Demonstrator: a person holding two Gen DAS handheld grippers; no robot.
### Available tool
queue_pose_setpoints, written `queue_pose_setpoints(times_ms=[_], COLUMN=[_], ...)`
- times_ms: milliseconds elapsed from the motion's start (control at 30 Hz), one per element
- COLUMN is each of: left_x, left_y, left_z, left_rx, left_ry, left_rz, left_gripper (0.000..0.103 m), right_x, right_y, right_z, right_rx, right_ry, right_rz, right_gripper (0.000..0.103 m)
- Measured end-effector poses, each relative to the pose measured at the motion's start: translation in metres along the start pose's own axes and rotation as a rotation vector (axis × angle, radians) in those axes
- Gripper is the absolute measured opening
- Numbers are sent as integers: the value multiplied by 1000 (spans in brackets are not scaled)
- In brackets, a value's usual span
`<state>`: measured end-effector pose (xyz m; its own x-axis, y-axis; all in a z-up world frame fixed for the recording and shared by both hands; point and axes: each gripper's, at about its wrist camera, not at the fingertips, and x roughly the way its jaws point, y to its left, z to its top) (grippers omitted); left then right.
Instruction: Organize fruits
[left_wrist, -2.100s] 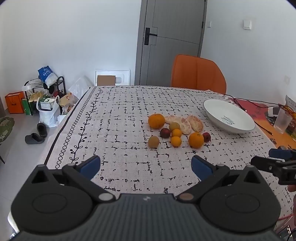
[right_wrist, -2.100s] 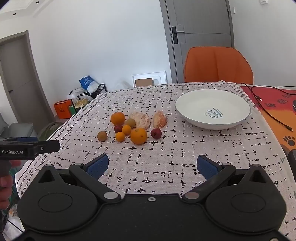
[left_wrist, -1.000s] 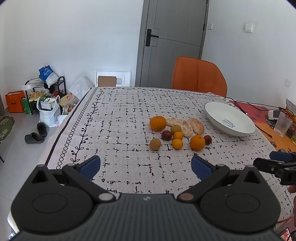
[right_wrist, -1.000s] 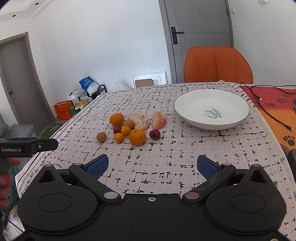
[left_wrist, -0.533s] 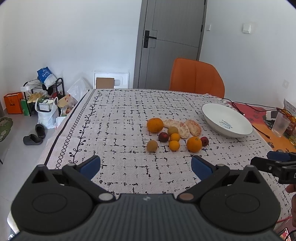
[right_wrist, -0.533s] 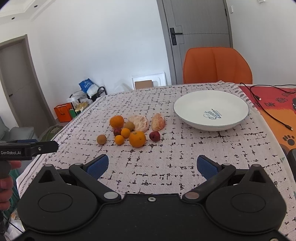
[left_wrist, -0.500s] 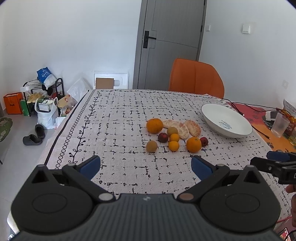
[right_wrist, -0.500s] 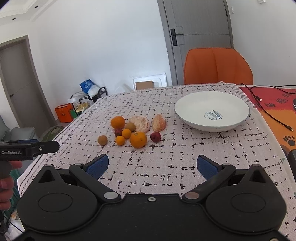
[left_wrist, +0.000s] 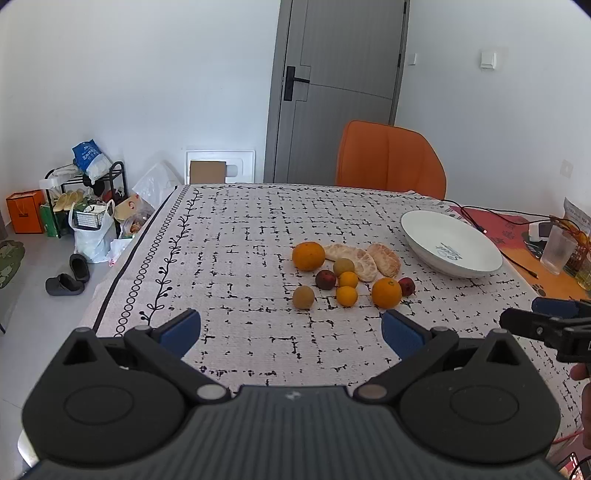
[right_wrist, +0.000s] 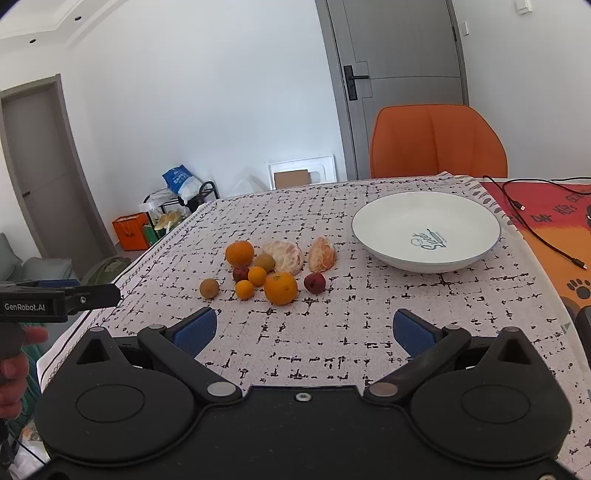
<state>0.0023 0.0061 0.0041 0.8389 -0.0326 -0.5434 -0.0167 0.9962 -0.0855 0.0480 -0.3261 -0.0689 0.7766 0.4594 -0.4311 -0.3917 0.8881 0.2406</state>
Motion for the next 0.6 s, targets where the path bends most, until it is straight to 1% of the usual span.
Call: queue_pose_setpoints(times_ms=[133,233,400,600], left_x=[3,5,13,24], left_y=[4,4,3,1], left_z=[3,4,6,8], left_rx=[-11,-1,7,9], left_ry=[-6,-17,-9,-9], left_rz=[-8,-14,-35,-34], left_gripper=[103,103,103,101], right_x=[3,6,12,21], right_y=[-1,-3,-8,-13], right_z=[1,2,3,5], right_rx=[3,11,34,43], right_ry=[8,1,2,-1], right_rz=[22,32,59,56], right_gripper=[103,103,103,102])
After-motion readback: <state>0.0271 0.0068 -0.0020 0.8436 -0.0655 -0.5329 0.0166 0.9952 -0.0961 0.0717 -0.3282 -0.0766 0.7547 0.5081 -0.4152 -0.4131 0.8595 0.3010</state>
